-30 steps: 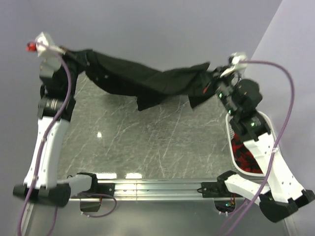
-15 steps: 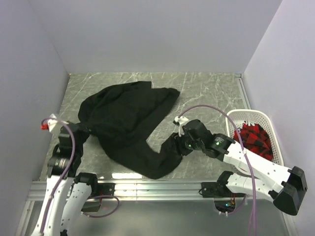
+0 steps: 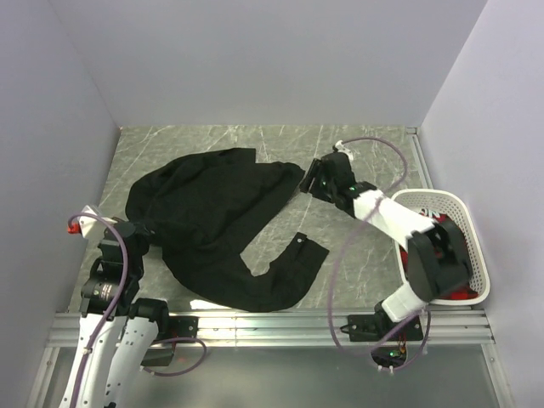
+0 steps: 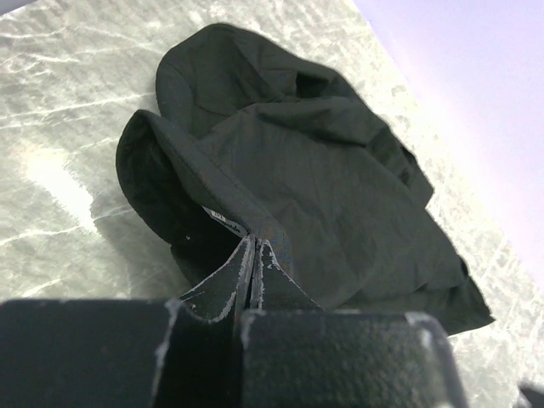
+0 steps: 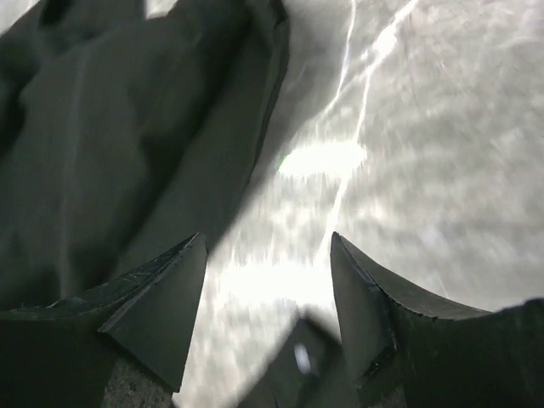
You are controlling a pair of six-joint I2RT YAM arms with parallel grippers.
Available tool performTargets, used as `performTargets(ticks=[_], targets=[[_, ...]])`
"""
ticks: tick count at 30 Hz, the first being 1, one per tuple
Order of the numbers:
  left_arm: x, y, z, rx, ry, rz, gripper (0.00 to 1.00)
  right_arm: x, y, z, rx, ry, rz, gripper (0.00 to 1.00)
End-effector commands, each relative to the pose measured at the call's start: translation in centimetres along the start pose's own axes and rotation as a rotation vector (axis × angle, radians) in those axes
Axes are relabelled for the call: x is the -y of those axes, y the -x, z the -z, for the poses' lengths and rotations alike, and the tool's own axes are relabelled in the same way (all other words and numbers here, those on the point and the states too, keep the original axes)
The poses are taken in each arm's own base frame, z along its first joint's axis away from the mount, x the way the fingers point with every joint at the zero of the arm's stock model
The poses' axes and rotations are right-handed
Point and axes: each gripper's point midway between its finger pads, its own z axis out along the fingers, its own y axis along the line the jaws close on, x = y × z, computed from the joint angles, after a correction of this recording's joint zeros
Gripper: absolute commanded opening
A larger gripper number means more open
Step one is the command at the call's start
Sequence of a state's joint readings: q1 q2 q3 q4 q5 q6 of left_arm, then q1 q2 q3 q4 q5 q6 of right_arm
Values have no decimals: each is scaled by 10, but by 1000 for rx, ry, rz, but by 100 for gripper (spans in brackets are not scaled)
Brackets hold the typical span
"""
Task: Fold and stack the long sleeve shirts
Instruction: Flatten the shirt out
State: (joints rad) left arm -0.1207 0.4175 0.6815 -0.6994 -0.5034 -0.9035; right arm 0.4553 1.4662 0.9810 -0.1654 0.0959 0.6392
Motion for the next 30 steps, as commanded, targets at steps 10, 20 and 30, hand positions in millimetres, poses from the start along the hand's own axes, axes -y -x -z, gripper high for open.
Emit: performTargets(ticks=[10, 20, 30], targets=[[-8, -1, -3, 29, 15, -25, 0, -27, 55, -115, 103, 14, -216, 66], [-8, -4, -7, 26, 26, -39, 1, 1, 67, -157, 111, -119, -207, 37], [5, -3, -16, 11, 18, -56, 0, 8, 139, -123, 241, -135, -154, 0]])
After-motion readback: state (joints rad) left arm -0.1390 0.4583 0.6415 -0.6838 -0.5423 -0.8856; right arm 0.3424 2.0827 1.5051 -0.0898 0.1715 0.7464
